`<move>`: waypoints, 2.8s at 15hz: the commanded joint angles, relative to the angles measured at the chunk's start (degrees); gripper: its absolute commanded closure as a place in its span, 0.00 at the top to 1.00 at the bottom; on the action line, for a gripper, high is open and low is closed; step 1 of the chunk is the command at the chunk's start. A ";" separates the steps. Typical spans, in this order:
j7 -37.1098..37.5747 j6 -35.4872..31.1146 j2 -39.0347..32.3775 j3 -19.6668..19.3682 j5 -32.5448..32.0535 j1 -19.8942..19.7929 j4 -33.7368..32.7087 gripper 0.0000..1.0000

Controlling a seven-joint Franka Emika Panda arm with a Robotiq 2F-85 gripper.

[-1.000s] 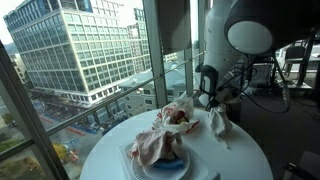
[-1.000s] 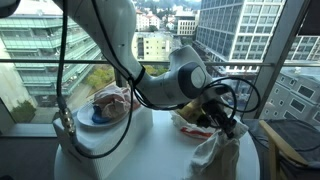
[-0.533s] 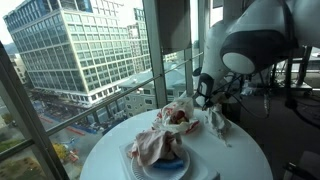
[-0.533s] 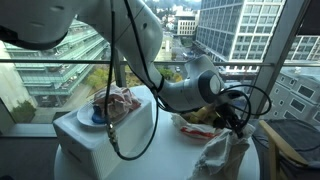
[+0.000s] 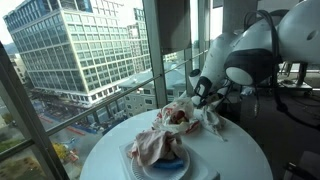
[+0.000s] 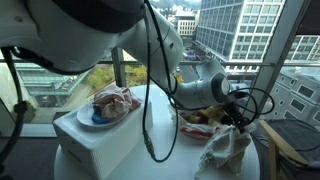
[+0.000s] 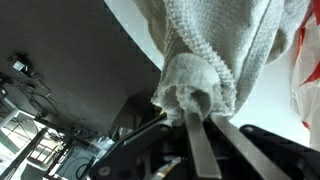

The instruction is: Place the clothes on the box

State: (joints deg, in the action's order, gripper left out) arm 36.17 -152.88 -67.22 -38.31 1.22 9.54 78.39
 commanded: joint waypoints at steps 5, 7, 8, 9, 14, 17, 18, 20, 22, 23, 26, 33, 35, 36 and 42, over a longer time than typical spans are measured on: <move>2.53 5.37 -7.21 4.27 -4.75 -5.96 -14.73 0.33; 3.23 4.60 -7.20 3.96 -6.03 -5.60 -13.58 0.40; 3.52 3.71 -6.93 1.68 -5.05 -3.65 -11.28 0.47; 4.19 2.87 -6.38 1.15 -5.36 -3.03 -9.81 0.56; 5.80 -2.61 0.24 -1.46 -5.21 2.26 1.79 0.94; 4.79 -5.76 6.12 -2.37 -4.78 6.80 10.26 1.00; 5.08 -6.19 8.54 -1.64 -5.79 7.58 12.56 1.00; 3.36 -6.37 14.35 0.44 -5.30 9.36 17.76 1.00; 2.26 -7.28 19.89 1.75 -5.93 11.36 22.86 1.00; 2.23 -8.04 22.42 1.60 -6.67 12.94 25.54 1.00; 1.31 -8.02 31.22 2.24 -9.21 16.79 33.30 1.00; -8.35 -3.50 52.47 9.11 -14.92 22.60 48.51 1.00; -7.90 0.11 57.75 14.20 -19.76 22.03 51.40 1.00; -8.32 1.87 60.52 18.35 -20.86 20.62 52.98 1.00; -13.99 10.48 67.36 41.05 -18.34 14.69 57.87 1.00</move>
State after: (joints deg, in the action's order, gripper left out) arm 27.09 -144.12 -2.47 -5.54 -18.66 27.82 133.54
